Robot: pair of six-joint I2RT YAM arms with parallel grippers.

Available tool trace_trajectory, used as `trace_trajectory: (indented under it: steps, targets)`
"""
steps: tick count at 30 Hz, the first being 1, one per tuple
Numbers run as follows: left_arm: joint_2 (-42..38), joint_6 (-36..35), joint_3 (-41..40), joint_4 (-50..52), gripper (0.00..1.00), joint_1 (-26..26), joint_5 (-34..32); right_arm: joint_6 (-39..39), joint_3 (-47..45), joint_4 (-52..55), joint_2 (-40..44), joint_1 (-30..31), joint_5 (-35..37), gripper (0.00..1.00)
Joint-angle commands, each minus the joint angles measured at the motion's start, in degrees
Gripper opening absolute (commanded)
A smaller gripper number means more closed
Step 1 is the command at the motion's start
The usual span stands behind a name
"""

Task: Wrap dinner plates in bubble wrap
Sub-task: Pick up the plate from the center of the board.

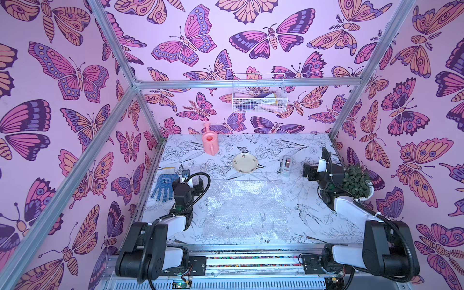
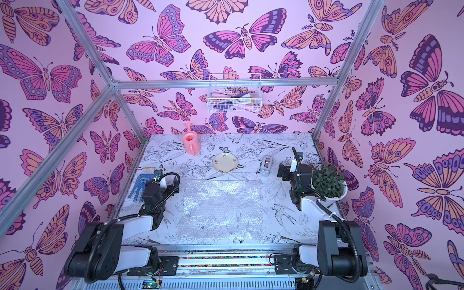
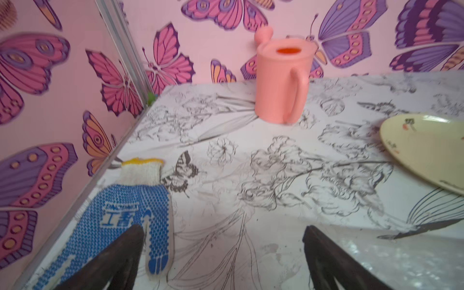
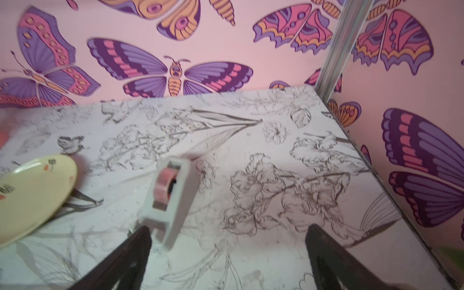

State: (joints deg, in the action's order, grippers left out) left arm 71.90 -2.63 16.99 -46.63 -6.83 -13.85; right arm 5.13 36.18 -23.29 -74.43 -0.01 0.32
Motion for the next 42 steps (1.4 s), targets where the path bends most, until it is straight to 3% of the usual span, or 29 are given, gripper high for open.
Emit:
trace_trajectory:
  steps: [1, 5, 12, 16, 23, 30, 36, 42]
  targets:
    - [-6.1, 0.5, 5.5, 12.9, 1.0, -1.7, -5.1, 6.7, 7.4, 15.7, -0.8, 1.4, -5.3, 0.92]
    - [-9.4, 6.9, 11.7, 28.1, 0.99, -2.8, -1.8, 14.0, 16.2, 22.6, -6.5, 5.0, -11.6, 0.86]
    - [-9.9, 19.2, 20.8, 48.3, 1.0, -3.7, 5.1, 26.2, 29.0, 23.3, -22.3, 12.3, -21.9, 0.73]
    - [-9.0, 22.5, 23.0, 54.5, 0.98, -3.7, 13.1, 30.4, 37.7, 24.4, -31.9, 15.1, -25.9, 0.67]
    - [-7.6, 25.4, 23.0, 57.2, 0.96, -3.7, 22.4, 32.8, 51.8, 28.9, -45.4, 17.4, -29.6, 0.6]
    - [-7.9, 26.5, 21.5, 58.5, 0.96, -3.8, 24.3, 34.1, 61.7, 33.7, -55.3, 17.9, -32.4, 0.5]
    - [-8.5, 26.5, 19.9, 59.2, 0.96, -3.8, 24.0, 32.8, 62.9, 37.4, -57.5, 17.7, -30.3, 0.48]
    - [-7.8, 26.4, 19.8, 59.3, 0.96, -3.8, 24.0, 35.7, 61.7, 33.4, -60.0, 17.7, -34.6, 0.42]
